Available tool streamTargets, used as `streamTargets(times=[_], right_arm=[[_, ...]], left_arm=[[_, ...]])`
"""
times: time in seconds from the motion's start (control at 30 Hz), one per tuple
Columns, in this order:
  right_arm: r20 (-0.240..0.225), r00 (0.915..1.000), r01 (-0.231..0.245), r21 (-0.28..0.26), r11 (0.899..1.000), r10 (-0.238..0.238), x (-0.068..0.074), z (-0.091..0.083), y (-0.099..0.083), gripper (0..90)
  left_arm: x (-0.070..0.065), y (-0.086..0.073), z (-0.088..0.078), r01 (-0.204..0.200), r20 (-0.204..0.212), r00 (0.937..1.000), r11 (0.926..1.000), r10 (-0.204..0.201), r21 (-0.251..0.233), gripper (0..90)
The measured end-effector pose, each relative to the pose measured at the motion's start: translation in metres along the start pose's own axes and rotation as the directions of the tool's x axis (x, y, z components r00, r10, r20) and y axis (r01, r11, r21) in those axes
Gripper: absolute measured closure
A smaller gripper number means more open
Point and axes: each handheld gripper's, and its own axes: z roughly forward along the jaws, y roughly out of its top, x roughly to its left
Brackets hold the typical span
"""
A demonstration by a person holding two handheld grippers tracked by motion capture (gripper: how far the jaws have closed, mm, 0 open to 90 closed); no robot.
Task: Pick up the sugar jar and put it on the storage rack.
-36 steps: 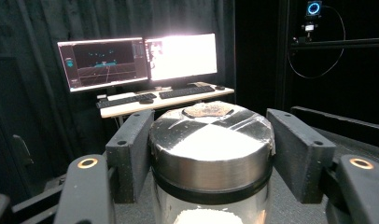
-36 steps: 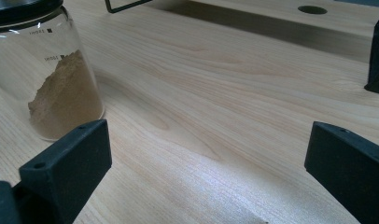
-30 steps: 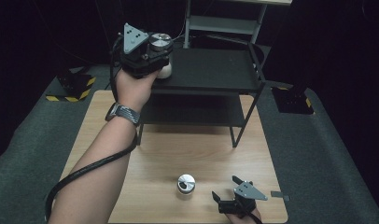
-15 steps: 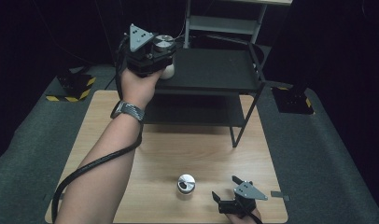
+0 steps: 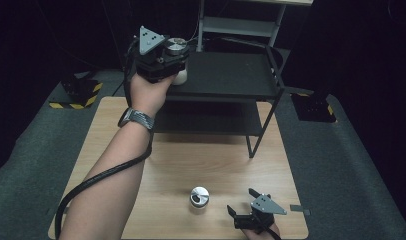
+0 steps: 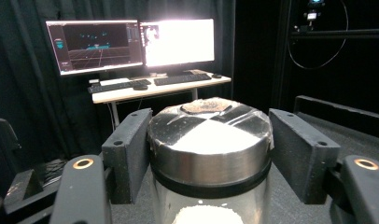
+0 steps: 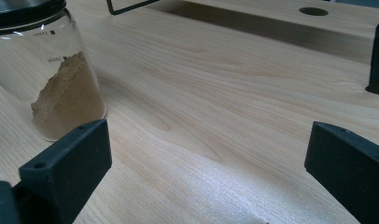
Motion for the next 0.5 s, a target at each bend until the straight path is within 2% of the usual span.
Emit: streamTargets(times=[0.5], right_arm=[[-0.001, 1.0, 0.0, 0.0, 1.0, 0.0, -0.0001, 0.0, 0.0, 0.3]], left_arm=[[-0.001, 0.0008, -0.002, -0.009, -0.003, 1.0, 1.0, 0.009, 0.005, 33.5]])
